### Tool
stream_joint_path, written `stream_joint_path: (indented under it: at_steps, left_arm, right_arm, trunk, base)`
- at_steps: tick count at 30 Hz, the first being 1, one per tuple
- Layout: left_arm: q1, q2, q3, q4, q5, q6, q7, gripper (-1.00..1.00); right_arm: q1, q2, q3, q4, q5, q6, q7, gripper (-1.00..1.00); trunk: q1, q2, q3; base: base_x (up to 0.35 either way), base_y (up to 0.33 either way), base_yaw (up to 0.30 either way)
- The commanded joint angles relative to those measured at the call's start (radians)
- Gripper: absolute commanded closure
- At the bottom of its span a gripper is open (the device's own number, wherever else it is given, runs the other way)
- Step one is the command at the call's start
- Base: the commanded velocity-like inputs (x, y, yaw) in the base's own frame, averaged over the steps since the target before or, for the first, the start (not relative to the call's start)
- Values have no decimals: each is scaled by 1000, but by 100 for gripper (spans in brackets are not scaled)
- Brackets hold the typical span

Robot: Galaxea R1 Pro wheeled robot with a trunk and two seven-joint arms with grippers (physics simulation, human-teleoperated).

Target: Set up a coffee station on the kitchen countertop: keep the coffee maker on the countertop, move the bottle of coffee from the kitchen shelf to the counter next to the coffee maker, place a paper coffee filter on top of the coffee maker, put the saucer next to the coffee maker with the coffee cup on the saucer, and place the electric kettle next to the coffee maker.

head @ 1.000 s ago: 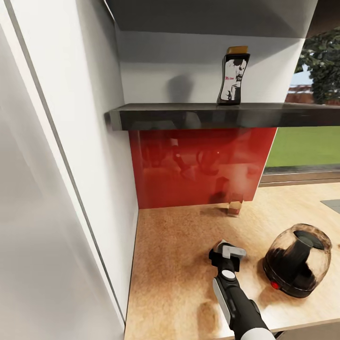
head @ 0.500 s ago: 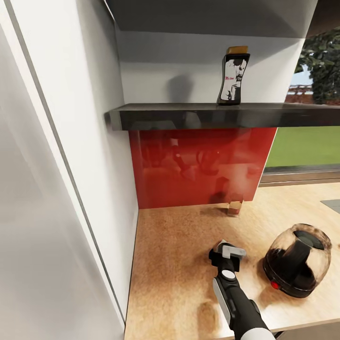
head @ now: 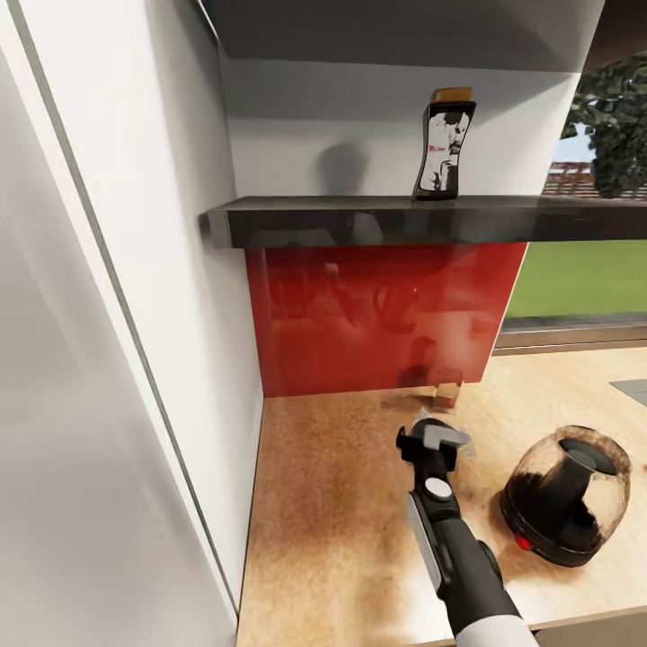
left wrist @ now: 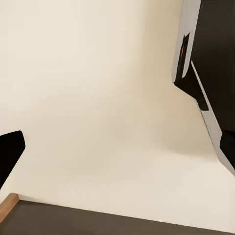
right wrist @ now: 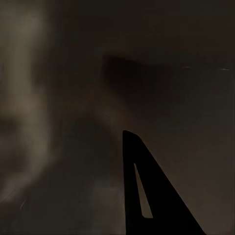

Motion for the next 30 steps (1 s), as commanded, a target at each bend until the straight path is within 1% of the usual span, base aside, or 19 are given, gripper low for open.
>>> stream_joint_path:
  at_steps: [1, 3, 5, 9, 12, 17, 30]
  left_arm:
    - [-1, 0, 7, 2, -6, -6, 2, -100]
    - [-1, 0, 7, 2, -6, -6, 2, -100]
    - [-1, 0, 7, 2, -6, -6, 2, -100]
    - [-2, 0, 7, 2, -6, -6, 2, -100]
    - [-1, 0, 7, 2, -6, -6, 2, -100]
    - [-2, -1, 7, 2, -6, -6, 2, -100]
    - [-2, -2, 9, 2, -6, -6, 2, -100]
  right_arm:
    - [-1, 0, 31, -40, 7, 38, -2, 100]
    - [-1, 0, 90, -110, 7, 91, -2, 100]
    - [0, 0, 132, -157, 6, 125, -3, 100]
    - [0, 0, 199, -187, 5, 147, -4, 100]
    - [1, 0, 232, -189, 5, 149, -4, 100]
    - [2, 0, 246, -187, 5, 150, -4, 100]
    - [5, 0, 248, -188, 4, 150, -4, 100]
  trunk:
    - [1, -2, -2]
    - [1, -2, -2]
    - [1, -2, -2]
    - [1, -2, -2]
    - [1, -2, -2]
    - [1, -2, -2]
    - [1, -2, -2]
  base:
    - [0, 0, 0]
    - [-19, 0, 0]
    - [-158, 0, 0]
    - [-285, 0, 0]
    - [-325, 0, 0]
    - [-334, 28, 0]
    - [-336, 88, 0]
